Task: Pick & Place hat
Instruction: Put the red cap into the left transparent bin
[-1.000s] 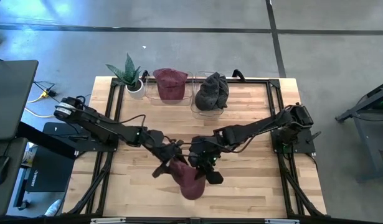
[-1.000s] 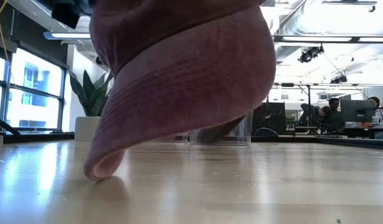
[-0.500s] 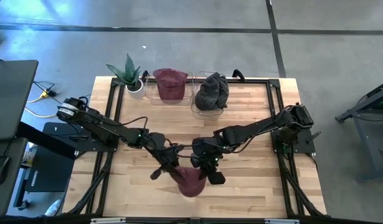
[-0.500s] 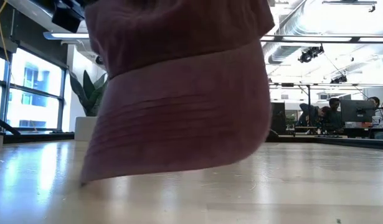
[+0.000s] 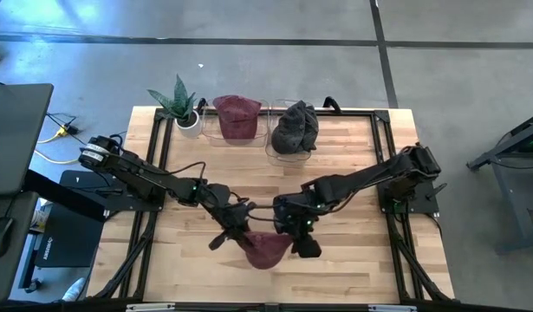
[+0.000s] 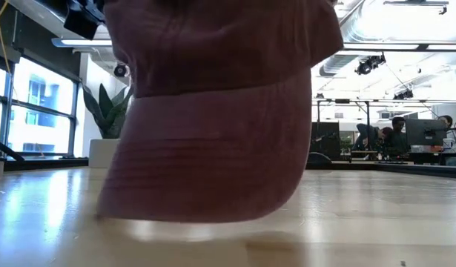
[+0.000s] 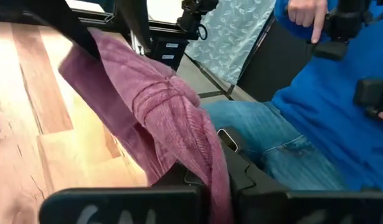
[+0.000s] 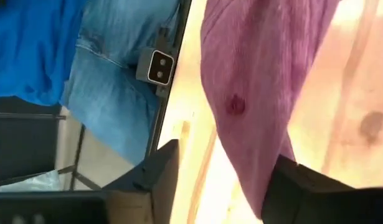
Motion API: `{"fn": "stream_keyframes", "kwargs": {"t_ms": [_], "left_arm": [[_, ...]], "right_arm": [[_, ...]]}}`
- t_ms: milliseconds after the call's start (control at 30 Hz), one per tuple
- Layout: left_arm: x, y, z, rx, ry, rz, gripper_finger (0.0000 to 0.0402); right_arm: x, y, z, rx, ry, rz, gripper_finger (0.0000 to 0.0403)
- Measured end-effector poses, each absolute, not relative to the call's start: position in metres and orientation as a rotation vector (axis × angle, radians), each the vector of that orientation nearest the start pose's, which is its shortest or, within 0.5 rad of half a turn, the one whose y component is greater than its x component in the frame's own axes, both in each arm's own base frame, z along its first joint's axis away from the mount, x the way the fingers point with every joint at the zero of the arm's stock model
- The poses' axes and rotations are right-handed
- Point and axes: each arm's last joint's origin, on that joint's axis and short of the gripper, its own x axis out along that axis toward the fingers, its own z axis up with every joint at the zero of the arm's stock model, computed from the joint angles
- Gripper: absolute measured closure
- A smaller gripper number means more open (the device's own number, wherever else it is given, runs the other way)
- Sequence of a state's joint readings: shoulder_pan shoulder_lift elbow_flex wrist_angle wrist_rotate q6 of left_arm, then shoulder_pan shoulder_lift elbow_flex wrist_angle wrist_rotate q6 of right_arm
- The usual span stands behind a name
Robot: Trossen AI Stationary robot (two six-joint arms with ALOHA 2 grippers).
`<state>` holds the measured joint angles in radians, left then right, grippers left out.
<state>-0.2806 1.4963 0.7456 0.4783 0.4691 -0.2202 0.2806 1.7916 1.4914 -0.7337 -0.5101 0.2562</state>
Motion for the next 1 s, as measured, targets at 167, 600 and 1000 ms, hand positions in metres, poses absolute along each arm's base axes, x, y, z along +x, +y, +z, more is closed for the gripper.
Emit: {"fn": "stream_keyframes", "kwargs": {"t_ms": [167, 600, 1000], "left_arm": [[0.295, -0.098, 0.218, -0.253, 0.366, -0.694, 0.04], [0.296, -0.097, 0.218, -0.249, 0.36, -0.635, 0.0401], [0.297, -0.094, 0.218, -0.274, 0.367, -0.629, 0.0401]], "right_arm": [[0.343, 0.111, 0.293, 0.258, 1.063, 0.471, 0.0206], [0.364, 0.123, 0.307, -0.089, 0.698, 0.4, 0.0191], [0.385, 0.13, 0.267, -0.102, 0.778, 0.425, 0.0195]]}}
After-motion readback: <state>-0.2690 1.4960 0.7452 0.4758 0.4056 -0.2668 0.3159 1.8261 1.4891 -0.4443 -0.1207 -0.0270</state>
